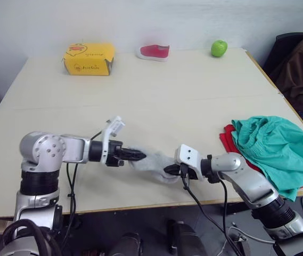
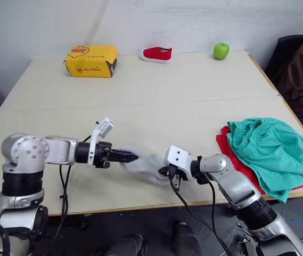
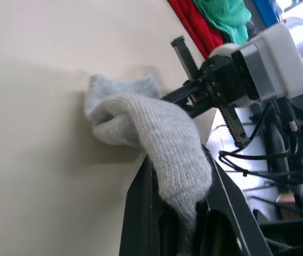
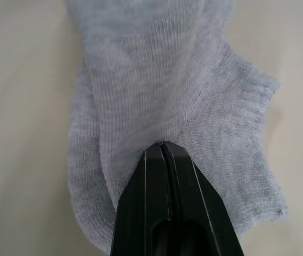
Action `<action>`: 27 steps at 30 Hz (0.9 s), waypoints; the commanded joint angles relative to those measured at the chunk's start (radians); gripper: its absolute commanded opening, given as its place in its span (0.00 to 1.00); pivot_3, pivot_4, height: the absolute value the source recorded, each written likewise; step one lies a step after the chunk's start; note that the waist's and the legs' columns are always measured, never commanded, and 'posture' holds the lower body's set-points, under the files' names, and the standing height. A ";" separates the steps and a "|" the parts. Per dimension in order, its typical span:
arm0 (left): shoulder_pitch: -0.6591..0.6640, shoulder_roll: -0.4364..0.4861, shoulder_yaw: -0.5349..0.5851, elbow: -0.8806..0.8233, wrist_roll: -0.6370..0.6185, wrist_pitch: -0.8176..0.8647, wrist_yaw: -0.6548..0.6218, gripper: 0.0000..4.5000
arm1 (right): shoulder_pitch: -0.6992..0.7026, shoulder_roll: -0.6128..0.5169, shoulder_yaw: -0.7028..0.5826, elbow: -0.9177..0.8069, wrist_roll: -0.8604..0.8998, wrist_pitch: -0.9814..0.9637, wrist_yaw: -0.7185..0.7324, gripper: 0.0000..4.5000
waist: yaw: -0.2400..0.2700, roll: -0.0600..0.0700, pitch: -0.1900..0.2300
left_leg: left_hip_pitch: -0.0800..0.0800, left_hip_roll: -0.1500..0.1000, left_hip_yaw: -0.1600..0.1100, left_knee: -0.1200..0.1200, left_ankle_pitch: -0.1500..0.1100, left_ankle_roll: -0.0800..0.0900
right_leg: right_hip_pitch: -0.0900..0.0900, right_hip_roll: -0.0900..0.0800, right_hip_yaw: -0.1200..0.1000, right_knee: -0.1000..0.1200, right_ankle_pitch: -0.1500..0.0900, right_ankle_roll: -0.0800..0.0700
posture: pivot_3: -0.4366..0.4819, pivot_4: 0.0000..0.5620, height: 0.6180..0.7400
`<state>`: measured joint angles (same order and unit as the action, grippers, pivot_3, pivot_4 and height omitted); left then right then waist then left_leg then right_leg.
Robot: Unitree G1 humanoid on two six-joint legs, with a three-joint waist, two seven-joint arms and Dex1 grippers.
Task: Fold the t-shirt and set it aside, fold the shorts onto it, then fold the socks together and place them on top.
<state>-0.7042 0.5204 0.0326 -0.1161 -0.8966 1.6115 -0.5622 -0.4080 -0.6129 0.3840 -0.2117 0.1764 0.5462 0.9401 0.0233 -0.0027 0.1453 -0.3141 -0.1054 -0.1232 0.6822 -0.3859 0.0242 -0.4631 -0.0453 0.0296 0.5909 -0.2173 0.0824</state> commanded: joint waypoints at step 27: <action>0.120 0.196 -0.055 0.077 0.158 -0.207 -0.125 0.00 | 0.010 0.007 -0.042 0.008 0.008 0.036 -0.021 0.00 | -0.001 0.000 0.001 | -0.001 0.001 0.000 0.000 0.000 0.000 | -0.001 0.001 0.000 0.000 0.000 -0.001 | 0.48 0.27 1.00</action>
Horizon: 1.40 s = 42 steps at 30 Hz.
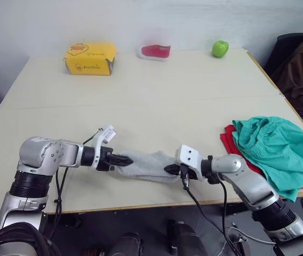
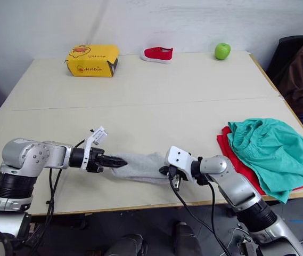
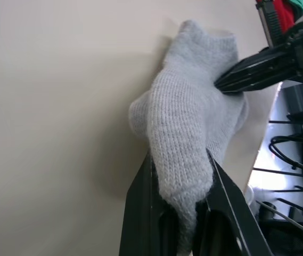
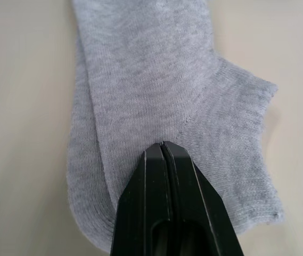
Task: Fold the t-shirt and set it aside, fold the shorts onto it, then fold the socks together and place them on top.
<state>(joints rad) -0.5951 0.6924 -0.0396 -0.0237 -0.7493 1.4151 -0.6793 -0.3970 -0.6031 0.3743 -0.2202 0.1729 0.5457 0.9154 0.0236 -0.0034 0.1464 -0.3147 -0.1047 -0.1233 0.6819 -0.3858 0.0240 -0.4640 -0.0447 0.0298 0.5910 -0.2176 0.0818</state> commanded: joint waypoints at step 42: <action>0.313 -0.329 0.452 -0.226 -0.166 0.199 0.319 0.92 | -0.041 0.060 -0.002 0.100 -0.011 0.037 0.008 0.00 | 0.006 0.003 0.002 | 0.002 0.000 0.000 -0.001 -0.001 0.001 | 0.003 -0.001 -0.001 -0.001 0.000 -0.001 | 0.48 0.27 1.00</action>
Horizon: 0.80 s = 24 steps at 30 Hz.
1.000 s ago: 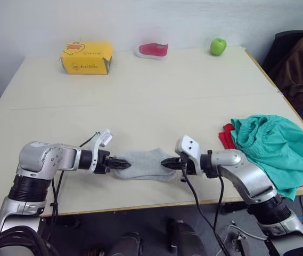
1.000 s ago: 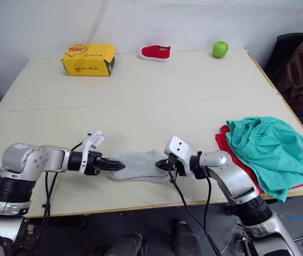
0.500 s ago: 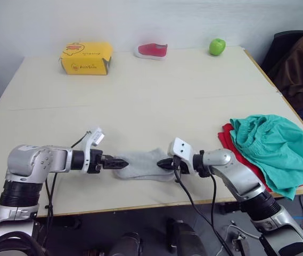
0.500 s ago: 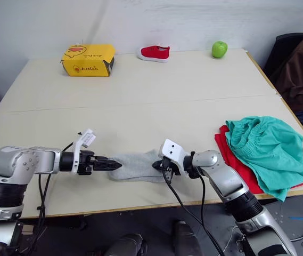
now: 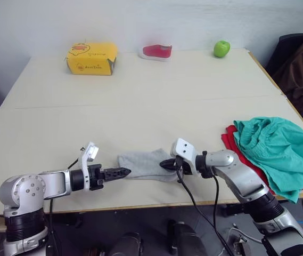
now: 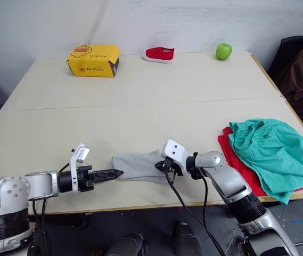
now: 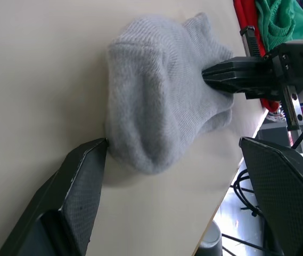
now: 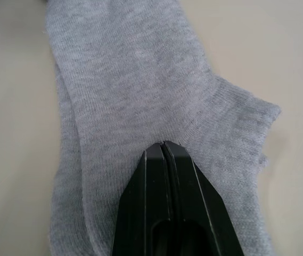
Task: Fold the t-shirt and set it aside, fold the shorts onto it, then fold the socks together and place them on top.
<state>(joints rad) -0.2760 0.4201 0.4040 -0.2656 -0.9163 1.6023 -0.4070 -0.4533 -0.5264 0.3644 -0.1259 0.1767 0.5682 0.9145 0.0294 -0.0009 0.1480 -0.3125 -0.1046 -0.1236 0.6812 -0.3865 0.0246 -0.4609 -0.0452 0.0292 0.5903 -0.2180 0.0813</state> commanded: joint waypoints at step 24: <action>-0.331 0.218 -0.564 -0.063 0.064 -0.202 -0.004 0.06 | 0.045 -0.033 0.012 -0.012 -0.026 0.010 0.001 0.00 | -0.003 -0.001 0.001 | -0.001 0.000 0.000 -0.001 0.000 -0.002 | -0.001 0.001 0.000 -0.001 0.000 0.000 | 0.48 0.27 1.00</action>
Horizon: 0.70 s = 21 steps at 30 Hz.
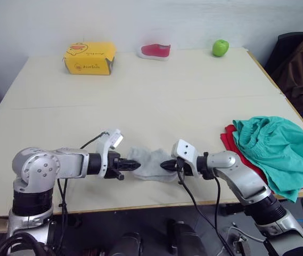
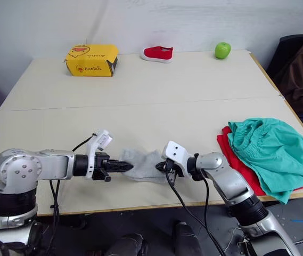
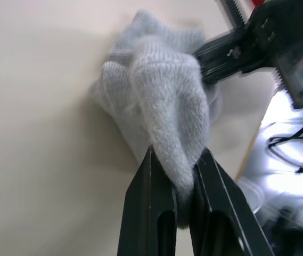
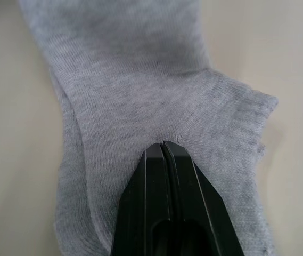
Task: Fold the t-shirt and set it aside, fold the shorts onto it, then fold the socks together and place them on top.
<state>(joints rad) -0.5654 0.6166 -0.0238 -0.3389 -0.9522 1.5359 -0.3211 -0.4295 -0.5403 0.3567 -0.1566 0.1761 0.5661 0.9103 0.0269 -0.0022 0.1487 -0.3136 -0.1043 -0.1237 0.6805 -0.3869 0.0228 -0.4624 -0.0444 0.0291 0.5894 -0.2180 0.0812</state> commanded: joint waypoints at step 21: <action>-0.204 -0.088 -0.451 0.238 0.413 -0.351 -0.369 0.16 | 0.083 -0.123 -0.246 -0.293 0.145 0.249 -0.047 0.00 | 0.001 0.000 0.002 | -0.003 0.000 -0.001 0.000 0.000 0.001 | -0.001 0.000 0.000 -0.002 0.000 0.000 | 0.48 0.27 1.00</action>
<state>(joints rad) -0.7763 0.5320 -0.4589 -0.1042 -0.5569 1.1820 -0.6788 -0.3256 -0.6588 0.1659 -0.3881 0.2787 0.7910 0.8662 0.0278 -0.0025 0.1502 -0.3171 -0.1040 -0.1250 0.6809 -0.3864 0.0240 -0.4638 -0.0448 0.0289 0.5876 -0.2178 0.0816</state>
